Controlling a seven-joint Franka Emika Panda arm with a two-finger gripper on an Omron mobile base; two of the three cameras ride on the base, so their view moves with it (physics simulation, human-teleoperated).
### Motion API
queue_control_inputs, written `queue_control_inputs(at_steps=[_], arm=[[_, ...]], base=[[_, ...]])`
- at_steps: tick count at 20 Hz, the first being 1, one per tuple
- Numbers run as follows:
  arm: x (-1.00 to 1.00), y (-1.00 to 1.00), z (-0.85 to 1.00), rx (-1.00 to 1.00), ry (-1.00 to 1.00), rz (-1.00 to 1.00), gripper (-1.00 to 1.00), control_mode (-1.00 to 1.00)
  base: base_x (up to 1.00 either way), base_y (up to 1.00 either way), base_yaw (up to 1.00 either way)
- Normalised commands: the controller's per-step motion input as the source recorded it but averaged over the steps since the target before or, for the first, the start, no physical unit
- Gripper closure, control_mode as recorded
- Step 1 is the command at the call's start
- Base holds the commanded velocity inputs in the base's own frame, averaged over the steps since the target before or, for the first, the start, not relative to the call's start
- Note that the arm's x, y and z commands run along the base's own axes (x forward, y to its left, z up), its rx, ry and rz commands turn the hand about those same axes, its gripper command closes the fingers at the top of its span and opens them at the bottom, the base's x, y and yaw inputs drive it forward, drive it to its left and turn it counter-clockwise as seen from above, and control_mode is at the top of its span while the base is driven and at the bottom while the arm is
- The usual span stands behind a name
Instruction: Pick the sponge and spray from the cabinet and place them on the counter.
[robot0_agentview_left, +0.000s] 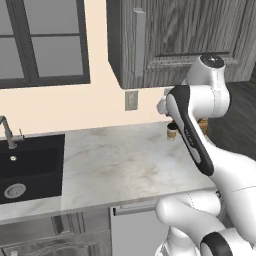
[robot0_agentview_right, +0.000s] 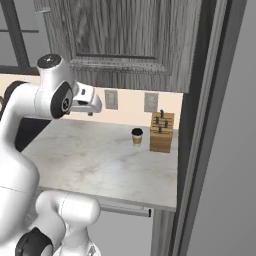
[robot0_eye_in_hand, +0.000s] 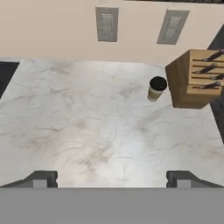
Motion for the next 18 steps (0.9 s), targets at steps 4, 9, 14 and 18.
queue_control_inputs(at_steps=[4, 9, 14, 18], arm=[[-0.16, 0.06, 0.23, -0.03, -0.08, 0.0, -1.0, -1.0], [-0.09, 0.12, 0.39, -0.04, -0.03, 0.0, -1.0, -1.0], [-0.15, 0.15, 0.34, -0.02, 0.01, -0.05, -1.0, -1.0], [-0.16, 0.28, 0.29, -0.03, 0.01, -0.05, -1.0, -1.0]], base=[[0.0, 0.0, 0.0], [0.0, 0.0, 0.0], [0.0, 0.0, 0.0], [0.0, 0.0, 0.0]])
